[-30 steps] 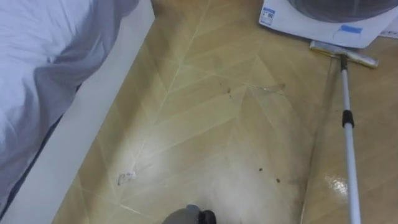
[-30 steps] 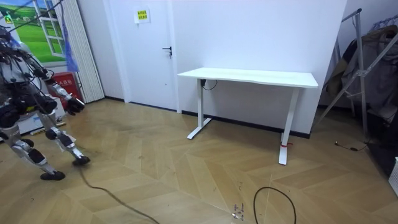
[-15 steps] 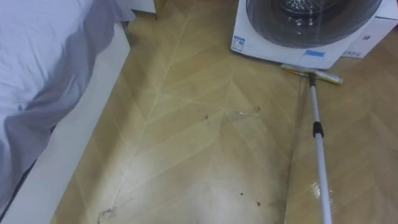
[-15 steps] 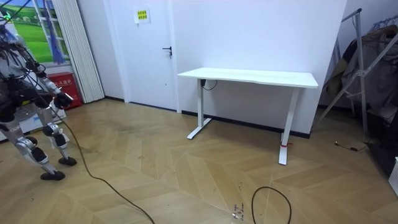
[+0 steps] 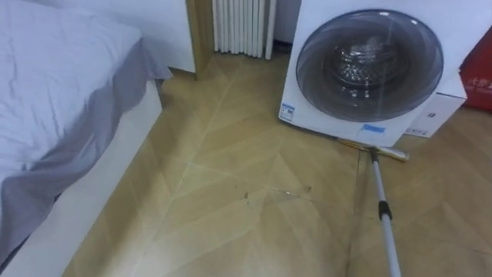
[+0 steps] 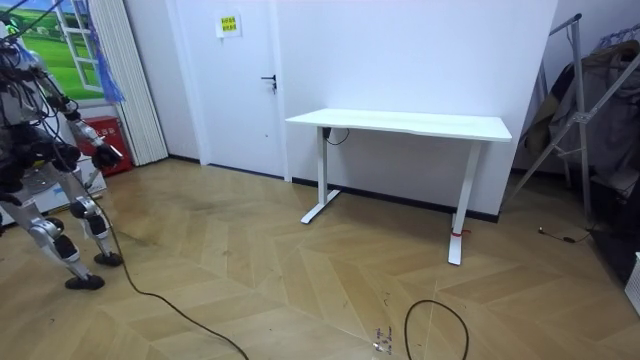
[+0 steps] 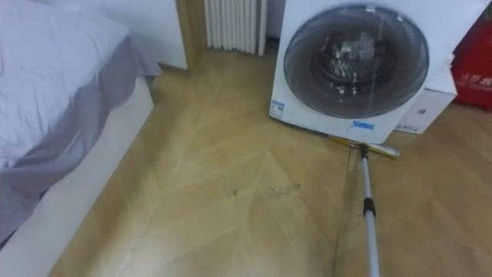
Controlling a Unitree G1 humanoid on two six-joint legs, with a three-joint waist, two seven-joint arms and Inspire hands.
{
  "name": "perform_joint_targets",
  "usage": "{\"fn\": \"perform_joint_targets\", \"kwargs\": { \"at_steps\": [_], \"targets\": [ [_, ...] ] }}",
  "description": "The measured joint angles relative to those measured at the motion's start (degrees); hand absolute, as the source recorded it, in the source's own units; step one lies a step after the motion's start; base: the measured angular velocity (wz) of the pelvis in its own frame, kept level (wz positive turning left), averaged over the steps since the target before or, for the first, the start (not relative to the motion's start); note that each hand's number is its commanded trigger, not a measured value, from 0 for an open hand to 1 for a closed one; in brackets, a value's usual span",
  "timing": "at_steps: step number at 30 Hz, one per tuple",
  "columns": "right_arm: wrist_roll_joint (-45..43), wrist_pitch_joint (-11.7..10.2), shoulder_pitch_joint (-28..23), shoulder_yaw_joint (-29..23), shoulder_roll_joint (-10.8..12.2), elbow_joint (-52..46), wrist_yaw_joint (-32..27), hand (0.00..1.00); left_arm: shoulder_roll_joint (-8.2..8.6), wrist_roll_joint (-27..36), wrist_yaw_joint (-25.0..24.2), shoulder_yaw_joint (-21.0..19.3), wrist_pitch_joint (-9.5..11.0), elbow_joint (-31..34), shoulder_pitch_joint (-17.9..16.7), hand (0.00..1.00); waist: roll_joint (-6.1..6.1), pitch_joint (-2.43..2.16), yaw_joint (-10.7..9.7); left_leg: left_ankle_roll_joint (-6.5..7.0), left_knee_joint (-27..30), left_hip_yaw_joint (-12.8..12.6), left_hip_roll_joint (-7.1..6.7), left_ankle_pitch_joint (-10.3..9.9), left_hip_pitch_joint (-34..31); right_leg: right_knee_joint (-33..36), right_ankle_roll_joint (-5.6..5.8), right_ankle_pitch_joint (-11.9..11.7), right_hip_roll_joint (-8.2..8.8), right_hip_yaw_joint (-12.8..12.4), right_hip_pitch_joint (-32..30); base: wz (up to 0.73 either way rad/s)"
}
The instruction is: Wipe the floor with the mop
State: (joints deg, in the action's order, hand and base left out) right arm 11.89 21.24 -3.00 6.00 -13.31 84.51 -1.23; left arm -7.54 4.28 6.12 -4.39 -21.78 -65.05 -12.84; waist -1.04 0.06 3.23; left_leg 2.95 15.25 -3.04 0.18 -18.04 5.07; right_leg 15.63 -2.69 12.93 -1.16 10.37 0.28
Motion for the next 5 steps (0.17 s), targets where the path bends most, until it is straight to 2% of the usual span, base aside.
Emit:
{"fn": "perform_joint_targets", "kwargs": {
  "at_steps": [5],
  "targets": [
    [-3.1,0.1,-1.1,-1.1,0.1,-2.3,0.2,1.00,-0.05,-0.1,-0.1,0.0,0.0,1.1,1.1,0.00,-0.30,0.08,-0.2,-0.32,-0.7,-0.2,-0.05,0.3,1.7,0.1,-0.19,0.3,-0.15,-0.9,0.8,-0.09]
  ]
}}
